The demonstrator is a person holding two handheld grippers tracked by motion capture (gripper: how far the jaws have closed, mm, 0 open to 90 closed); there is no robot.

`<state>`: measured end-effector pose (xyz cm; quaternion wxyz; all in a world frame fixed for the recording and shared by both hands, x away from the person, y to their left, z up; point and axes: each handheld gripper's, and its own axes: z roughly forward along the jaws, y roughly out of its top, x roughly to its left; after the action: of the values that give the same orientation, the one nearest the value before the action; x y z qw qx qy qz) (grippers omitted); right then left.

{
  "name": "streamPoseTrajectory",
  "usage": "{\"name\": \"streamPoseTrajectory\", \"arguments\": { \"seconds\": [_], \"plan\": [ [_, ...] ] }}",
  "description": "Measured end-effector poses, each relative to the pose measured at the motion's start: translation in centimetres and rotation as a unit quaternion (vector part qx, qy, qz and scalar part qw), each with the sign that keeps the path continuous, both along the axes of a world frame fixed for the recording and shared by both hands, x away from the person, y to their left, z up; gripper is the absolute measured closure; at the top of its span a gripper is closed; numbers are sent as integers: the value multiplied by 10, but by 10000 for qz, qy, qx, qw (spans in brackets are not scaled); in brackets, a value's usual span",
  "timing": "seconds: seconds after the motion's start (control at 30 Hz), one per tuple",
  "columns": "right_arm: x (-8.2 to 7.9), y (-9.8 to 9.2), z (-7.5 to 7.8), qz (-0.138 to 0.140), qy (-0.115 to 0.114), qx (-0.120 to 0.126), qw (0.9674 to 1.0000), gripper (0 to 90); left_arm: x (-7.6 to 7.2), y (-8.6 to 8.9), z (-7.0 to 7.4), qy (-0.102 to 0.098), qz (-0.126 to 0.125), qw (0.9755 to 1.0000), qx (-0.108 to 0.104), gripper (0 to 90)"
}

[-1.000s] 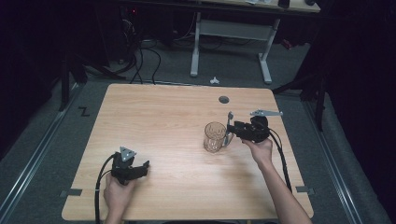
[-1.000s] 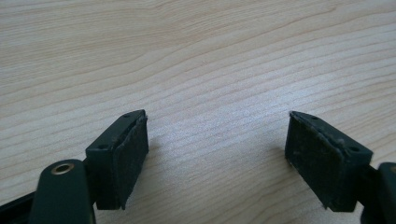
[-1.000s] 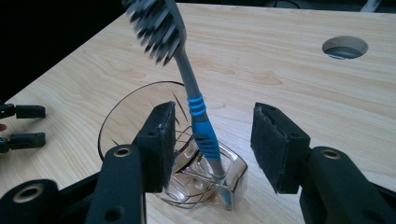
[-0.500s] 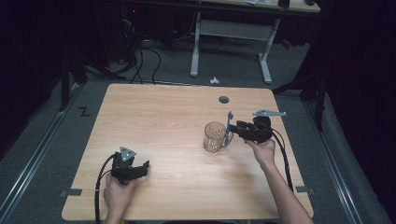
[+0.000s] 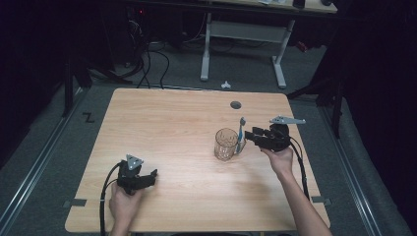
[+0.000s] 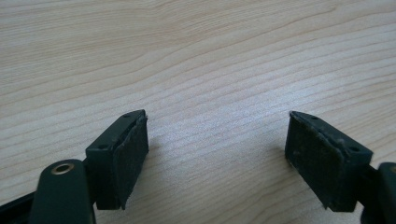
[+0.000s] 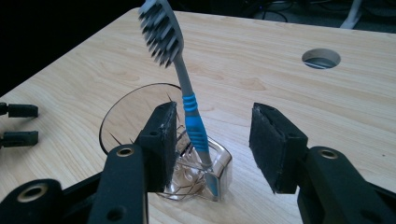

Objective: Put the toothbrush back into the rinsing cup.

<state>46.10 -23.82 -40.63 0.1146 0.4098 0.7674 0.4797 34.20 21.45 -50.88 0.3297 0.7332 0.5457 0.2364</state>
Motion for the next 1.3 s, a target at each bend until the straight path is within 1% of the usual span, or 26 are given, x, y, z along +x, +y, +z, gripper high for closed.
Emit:
{"name": "streamPoseTrajectory", "arguments": {
  "seconds": [0.2,0.23,0.33,0.37,0.73,0.77,0.83,0.97,1.07,1.1,1.13,1.2,1.3],
  "plan": [
    [-4,-10,0,-95,-16,-10,10000,525,0,0,0,-1,0,10000,-1,219],
    [-5,-13,2,-135,-26,-64,9999,525,0,0,0,-1,0,10000,0,219],
    [-6,-17,4,-158,-51,-64,9998,525,0,0,0,-1,0,10000,0,220],
    [-8,-19,6,-177,-92,-59,9998,526,0,0,0,-1,0,10000,-1,220],
    [-15,-28,11,-210,-186,-19,9996,533,0,0,0,-1,1,10000,0,220],
    [-16,-29,12,-232,-231,1,9995,536,0,0,0,0,1,10000,0,220],
    [-18,-32,11,-254,-235,58,9994,538,0,0,0,-1,1,10000,0,220],
    [-21,-37,5,-301,-199,73,9993,543,0,0,0,-2,0,10000,-1,220],
    [-22,-39,4,-310,-162,76,9994,543,0,0,0,-1,1,10000,0,220],
    [-24,-41,5,-357,-221,110,9991,544,0,0,0,0,1,10000,3,220],
    [-24,-41,5,-357,-221,110,9991,544,0,0,0,0,1,10000,3,219],
    [-28,-47,4,-410,-259,193,9986,544,0,0,0,-1,2,10000,4,220],
    [-29,-50,3,-448,-248,211,9985,544,0,0,0,-1,3,10000,4,220]
  ]
}}
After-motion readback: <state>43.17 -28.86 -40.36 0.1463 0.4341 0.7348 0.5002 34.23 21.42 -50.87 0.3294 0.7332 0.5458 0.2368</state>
